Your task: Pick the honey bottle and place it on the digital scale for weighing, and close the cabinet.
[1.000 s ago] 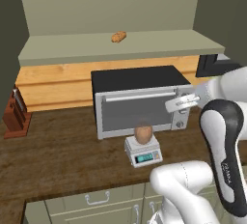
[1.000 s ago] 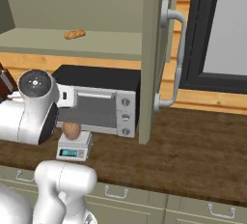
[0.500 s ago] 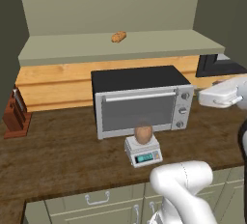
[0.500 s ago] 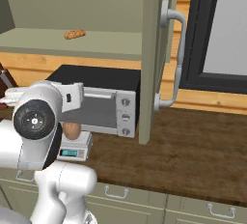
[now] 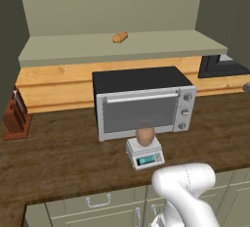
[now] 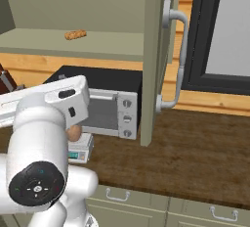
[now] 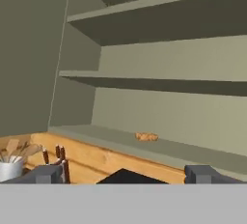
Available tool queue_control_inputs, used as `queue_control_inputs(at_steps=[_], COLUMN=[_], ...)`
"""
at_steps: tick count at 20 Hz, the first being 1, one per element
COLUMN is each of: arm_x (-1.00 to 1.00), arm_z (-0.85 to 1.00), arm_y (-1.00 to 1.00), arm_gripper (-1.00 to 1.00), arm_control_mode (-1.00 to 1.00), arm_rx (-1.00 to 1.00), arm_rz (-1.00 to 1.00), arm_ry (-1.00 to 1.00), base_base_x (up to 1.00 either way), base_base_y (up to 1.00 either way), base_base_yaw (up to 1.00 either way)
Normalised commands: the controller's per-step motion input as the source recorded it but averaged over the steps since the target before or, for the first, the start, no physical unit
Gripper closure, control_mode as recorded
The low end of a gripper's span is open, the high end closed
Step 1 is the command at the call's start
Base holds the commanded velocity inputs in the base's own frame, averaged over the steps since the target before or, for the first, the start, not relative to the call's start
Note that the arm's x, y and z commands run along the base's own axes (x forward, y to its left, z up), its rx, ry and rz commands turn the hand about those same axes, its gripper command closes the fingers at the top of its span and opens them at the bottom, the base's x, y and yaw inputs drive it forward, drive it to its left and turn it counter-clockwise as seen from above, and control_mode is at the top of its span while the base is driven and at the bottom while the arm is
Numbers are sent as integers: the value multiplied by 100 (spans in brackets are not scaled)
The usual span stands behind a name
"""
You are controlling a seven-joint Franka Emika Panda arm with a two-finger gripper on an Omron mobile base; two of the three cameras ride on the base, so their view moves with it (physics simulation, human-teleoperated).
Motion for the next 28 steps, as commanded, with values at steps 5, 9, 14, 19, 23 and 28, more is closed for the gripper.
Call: queue_control_inputs(at_steps=[5, 9, 14, 19, 23, 28], arm_x=[-53, -28, -19, -23, 4, 31], arm_z=[40, 19, 0, 0, -3, -20], arm_y=[-51, -74, -97, -87, -66, -45], arm_gripper=[-100, -100, -100, -100, -100, -100], arm_control_mode=[-100, -100, -100, -100, -100, -100], arm_rx=[1, 6, 12, 11, 1, 0], arm_rz=[0, 0, 0, 0, 2, 13], arm_ry=[-25, -11, -16, -17, -2, 1], base_base_x=[0, 0, 0, 0, 0, 0], base_base_y=[0, 0, 0, 0, 0, 0], base_base_yaw=[0, 0, 0, 0, 0, 0])
